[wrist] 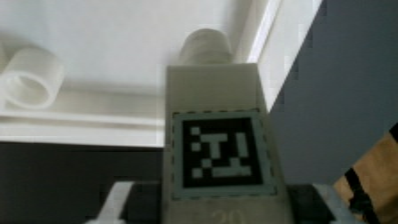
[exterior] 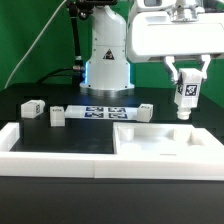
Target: Assemble one leg
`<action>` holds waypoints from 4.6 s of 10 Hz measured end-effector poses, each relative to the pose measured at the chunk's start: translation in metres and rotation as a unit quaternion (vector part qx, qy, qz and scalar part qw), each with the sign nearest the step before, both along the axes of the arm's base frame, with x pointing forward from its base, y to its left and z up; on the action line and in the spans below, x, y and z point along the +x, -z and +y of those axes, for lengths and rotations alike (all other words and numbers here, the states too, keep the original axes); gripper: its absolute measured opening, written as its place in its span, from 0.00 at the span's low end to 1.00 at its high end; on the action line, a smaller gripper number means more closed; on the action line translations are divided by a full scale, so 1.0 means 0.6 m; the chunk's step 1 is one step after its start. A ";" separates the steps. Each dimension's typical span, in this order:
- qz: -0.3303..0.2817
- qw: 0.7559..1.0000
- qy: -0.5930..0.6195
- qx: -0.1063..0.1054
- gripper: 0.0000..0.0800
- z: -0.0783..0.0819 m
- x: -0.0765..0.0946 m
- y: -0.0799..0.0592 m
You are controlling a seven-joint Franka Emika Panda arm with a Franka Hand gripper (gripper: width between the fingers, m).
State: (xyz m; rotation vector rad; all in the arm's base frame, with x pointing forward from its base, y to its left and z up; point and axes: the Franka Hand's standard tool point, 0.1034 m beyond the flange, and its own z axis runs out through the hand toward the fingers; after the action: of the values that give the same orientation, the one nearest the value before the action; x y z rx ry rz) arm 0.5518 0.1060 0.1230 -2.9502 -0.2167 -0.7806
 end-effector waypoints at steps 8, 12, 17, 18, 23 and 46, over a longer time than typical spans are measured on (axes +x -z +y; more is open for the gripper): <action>-0.030 0.999 -0.009 0.004 0.37 0.017 0.104 0.045; -0.028 1.000 -0.010 0.004 0.37 0.018 0.102 0.047; -0.044 0.999 -0.010 0.005 0.37 0.024 0.099 0.069; -0.047 0.999 -0.012 0.005 0.37 0.024 0.100 0.069; -0.037 0.999 -0.014 0.003 0.79 0.025 0.096 0.075; 0.267 0.963 -0.029 -0.012 0.36 0.018 0.101 0.054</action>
Offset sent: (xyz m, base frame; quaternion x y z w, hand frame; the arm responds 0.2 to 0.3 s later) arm 0.0529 0.0040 0.0011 0.0035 0.0295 -0.0045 0.9995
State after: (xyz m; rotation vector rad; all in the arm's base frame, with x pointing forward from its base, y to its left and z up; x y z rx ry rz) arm 0.6124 0.1167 0.0905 -3.0214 -0.2696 0.0412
